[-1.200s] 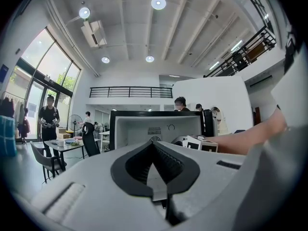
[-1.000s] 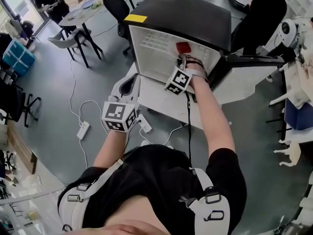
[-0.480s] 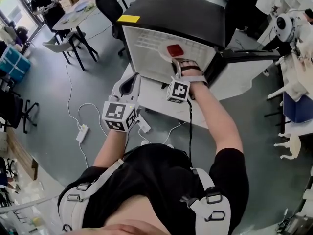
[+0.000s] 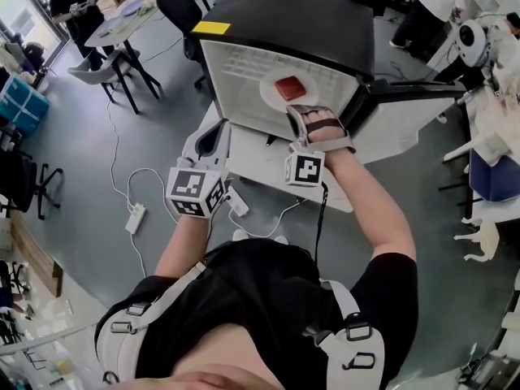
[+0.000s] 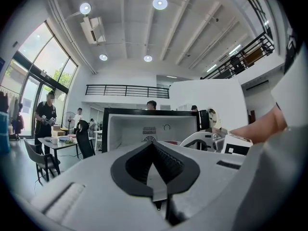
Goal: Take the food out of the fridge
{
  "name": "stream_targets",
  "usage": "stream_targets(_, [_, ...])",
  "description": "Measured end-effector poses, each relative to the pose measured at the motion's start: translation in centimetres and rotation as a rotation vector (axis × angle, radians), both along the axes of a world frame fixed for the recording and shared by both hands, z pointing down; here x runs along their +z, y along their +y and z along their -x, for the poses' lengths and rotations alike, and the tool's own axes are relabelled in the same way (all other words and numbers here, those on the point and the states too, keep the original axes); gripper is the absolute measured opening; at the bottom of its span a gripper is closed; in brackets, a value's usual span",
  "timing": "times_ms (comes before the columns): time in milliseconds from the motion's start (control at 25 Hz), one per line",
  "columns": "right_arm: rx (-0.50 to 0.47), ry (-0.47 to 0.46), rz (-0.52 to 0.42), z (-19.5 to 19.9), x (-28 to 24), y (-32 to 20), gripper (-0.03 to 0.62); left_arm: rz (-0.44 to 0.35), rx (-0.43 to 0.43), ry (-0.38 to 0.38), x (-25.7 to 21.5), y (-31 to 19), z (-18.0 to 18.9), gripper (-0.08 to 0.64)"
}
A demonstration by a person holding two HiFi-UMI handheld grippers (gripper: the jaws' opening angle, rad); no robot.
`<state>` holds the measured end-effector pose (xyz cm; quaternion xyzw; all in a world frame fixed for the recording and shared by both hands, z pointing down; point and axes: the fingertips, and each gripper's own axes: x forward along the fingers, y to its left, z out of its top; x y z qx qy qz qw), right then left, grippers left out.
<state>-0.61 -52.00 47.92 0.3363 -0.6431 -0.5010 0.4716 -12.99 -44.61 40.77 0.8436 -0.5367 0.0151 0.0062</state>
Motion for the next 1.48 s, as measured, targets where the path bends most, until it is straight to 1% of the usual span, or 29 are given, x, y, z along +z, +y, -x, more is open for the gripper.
stream_targets(160, [-0.023,-0.017,-0.028,0.0,-1.5,2.1,0.018,0.009,0.007,0.006,0.4,-0.1,-0.1,-0.002])
stream_targets(440, [-0.061,-0.057,-0.012,0.3,-2.2,6.3,0.018,0.016,0.013,0.005,0.8,0.1,-0.2,-0.002])
stream_targets(600, [-0.079,-0.039,-0.006,0.5,-1.5,7.8,0.018,0.018,0.016,0.01,0.9,-0.1,-0.2,-0.002])
stream_targets(920, [-0.066,-0.063,0.012,0.4,-1.0,7.5,0.018,0.009,0.051,0.014,0.5,-0.5,-1.3,-0.002])
stream_targets(1120, [-0.062,-0.04,0.007,0.1,-0.7,7.3,0.018,0.008,0.05,0.008,0.5,-0.8,-1.5,-0.002])
stream_targets(1320, [-0.055,-0.075,-0.007,-0.2,-1.5,7.0,0.018,0.003,0.047,-0.001,0.4,-0.7,-1.7,-0.002])
stream_targets(1480, [-0.041,-0.076,0.005,-0.6,-1.3,6.6,0.018,-0.003,0.045,-0.004,0.2,-0.6,-1.8,-0.002])
